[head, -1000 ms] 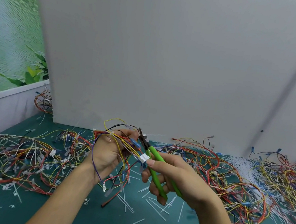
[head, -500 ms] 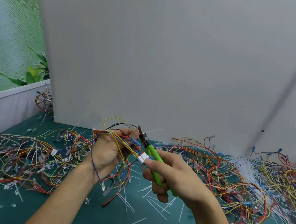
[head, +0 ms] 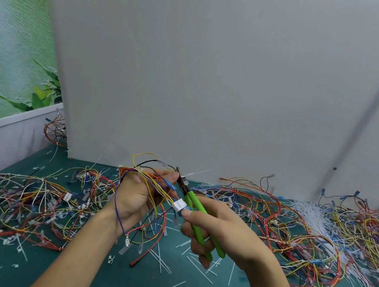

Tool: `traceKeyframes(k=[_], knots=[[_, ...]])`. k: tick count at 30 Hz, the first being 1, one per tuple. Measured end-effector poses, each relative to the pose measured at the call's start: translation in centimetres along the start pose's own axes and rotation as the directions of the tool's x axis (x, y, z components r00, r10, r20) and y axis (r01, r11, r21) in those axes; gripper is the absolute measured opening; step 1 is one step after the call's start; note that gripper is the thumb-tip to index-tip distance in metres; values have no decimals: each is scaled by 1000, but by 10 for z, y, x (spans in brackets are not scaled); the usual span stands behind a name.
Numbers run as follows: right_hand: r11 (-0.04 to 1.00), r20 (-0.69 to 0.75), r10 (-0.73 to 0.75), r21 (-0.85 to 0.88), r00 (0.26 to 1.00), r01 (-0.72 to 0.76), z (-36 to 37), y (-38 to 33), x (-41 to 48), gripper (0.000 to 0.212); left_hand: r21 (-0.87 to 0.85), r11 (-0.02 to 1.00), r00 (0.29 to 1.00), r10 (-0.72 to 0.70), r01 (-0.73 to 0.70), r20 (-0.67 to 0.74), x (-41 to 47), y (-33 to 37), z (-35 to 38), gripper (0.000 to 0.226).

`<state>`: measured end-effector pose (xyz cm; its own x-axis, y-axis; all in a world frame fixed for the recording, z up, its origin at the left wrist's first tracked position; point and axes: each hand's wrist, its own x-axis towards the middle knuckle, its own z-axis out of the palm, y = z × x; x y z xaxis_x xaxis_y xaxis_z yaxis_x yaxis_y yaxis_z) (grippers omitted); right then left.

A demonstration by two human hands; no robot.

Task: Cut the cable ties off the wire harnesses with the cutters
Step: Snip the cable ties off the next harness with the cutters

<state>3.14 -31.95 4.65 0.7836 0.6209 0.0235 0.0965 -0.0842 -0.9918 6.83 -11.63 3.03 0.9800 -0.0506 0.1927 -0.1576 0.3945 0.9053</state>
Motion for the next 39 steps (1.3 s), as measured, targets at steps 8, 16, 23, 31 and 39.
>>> traceKeyframes(k=[8,16,23,31,39], knots=[[1000,-19,-1,-7,1000,0,7,-1,0,17,-33,999,1000,-16,15,-26,0,2,2,10],[997,-7,35,-70,999,-35,9,-4,0,30,0,1000,1000,7,-7,-25,-1,1,0,21],[1000,-20,4,-24,1000,-5,10,-2,1,12,-15,999,999,29,-29,-17,-3,3,2,14],[997,-32,22,-72,999,-24,11,-4,-1,9,47,999,1000,16,-16,-6,-5,4,3,25],[985,-42,37,-166,998,-44,10,-5,0,14,105,993,999,43,-45,16,-7,6,2,21]])
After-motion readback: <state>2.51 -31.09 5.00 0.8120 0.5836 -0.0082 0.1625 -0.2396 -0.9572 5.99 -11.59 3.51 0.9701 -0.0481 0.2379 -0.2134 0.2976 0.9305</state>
